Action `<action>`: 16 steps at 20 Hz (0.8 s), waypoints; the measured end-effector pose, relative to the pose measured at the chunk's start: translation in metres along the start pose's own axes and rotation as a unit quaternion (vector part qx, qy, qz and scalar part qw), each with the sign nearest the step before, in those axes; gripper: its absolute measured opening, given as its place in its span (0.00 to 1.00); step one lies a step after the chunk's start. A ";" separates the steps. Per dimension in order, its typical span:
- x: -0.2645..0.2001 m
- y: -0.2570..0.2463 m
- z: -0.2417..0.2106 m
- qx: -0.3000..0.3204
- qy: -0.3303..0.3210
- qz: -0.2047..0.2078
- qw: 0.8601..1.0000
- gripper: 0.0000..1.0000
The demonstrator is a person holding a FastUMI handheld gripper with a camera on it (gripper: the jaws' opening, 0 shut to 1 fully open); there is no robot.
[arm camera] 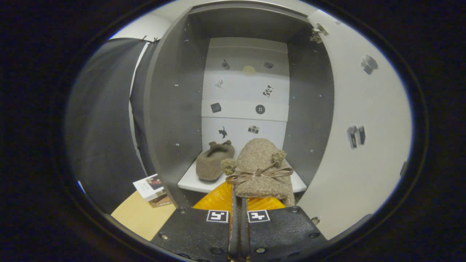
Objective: Open the shoe cabinet door, grab the shoes and put them into the shoe cabinet, then close the shoe cabinet door.
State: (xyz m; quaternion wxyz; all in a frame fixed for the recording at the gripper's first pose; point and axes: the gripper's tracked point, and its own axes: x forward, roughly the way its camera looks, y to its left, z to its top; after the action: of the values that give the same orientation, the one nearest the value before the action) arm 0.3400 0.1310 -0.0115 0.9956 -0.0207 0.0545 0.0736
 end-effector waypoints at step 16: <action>0.211 -0.029 -0.008 0.039 0.099 -0.016 0.994 0.06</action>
State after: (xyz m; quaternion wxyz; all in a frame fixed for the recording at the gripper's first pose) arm 0.5504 0.1325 -0.0421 0.9863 0.0099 0.1555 0.0532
